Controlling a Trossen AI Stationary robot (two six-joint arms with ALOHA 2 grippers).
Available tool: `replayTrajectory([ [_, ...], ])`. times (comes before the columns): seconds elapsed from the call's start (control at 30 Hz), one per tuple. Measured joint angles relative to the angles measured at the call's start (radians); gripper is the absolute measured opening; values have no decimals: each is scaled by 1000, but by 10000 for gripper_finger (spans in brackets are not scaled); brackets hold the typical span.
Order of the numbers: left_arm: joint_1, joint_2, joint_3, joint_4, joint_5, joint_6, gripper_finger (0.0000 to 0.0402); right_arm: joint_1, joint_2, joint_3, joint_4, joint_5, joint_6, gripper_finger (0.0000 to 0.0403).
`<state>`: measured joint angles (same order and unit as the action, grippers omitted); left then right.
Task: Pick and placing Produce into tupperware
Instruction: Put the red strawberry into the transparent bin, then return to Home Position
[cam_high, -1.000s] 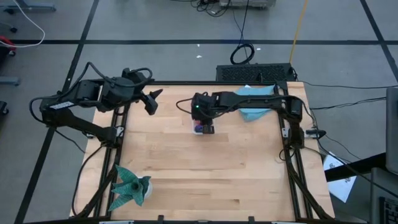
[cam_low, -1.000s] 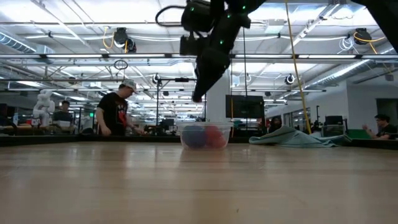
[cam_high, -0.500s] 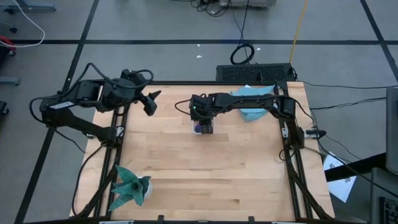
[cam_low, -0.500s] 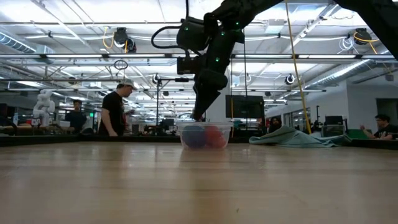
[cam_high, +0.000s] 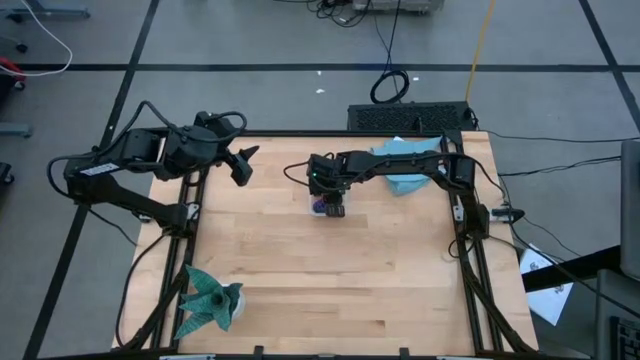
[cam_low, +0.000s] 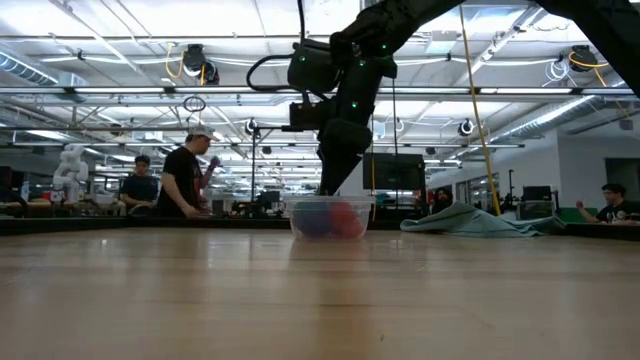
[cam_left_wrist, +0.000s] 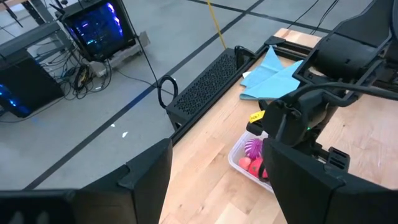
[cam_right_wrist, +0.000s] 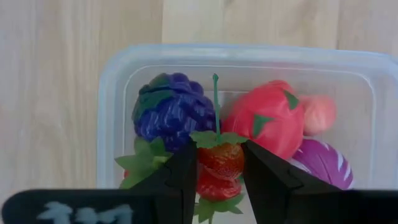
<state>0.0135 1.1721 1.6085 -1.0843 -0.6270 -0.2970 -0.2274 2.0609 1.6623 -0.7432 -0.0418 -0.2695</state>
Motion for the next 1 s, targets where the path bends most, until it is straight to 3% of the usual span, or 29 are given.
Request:
replayTrajectory([
  [0.53,0,0,0,-1,0,2,255,0,0,0,44,14,-4,185],
  [0.8,0,0,0,-22,0,2,255,0,-27,0,40,20,-26,194],
  [1.0,0,0,0,-21,0,2,255,30,-122,0,10,90,-34,194],
])
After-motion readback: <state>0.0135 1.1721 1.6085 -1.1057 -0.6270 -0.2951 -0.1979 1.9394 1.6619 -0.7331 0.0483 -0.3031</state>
